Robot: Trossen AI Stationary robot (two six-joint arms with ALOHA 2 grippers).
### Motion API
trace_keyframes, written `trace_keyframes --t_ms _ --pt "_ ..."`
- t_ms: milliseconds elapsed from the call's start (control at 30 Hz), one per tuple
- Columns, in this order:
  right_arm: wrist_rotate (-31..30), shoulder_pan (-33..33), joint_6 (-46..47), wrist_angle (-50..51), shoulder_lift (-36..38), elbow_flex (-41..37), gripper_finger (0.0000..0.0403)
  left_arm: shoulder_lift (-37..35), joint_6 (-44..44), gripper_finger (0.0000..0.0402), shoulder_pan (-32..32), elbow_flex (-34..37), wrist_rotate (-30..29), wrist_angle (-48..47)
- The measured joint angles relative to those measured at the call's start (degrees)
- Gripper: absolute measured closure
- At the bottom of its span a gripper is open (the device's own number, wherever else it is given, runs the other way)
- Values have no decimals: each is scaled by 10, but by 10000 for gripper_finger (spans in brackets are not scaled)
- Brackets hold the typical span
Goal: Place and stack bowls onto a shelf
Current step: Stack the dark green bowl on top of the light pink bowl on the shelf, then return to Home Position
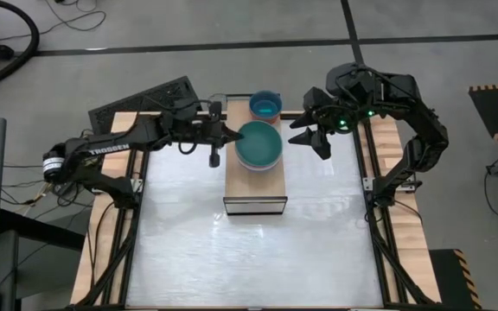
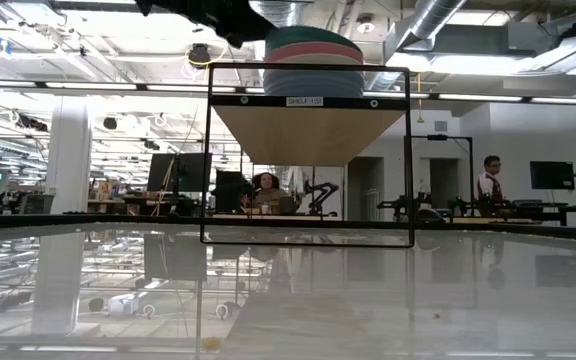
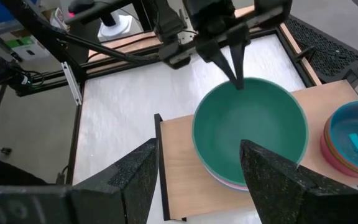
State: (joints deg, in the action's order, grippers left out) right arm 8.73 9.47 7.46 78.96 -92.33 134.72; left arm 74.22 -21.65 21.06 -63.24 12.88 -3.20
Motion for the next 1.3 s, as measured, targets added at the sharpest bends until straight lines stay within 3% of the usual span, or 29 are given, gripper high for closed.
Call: trace_keyframes --t_ms 200,400,667,833,933,1133,1300 --pt "1 0 0 0 0 0 154 0 24 401 1 29 -3 8" --pt "2 0 -3 -8 0 0 154 -35 35 401 1 -1 -16 14" --pt "-14 1 -51 -75 58 2 154 -130 120 401 1 -94 -17 19" --pt "-29 4 -144 -46 111 2 154 -197 137 401 1 -110 -12 0" --pt "-26 4 -135 20 140 -6 154 -241 177 401 0 -108 -12 -54" --pt "-8 4 -129 -80 236 -97 154 -333 190 401 1 -74 -11 -123" --pt "-1 4 -80 -177 368 -254 154 -437 263 401 1 12 -11 -157"
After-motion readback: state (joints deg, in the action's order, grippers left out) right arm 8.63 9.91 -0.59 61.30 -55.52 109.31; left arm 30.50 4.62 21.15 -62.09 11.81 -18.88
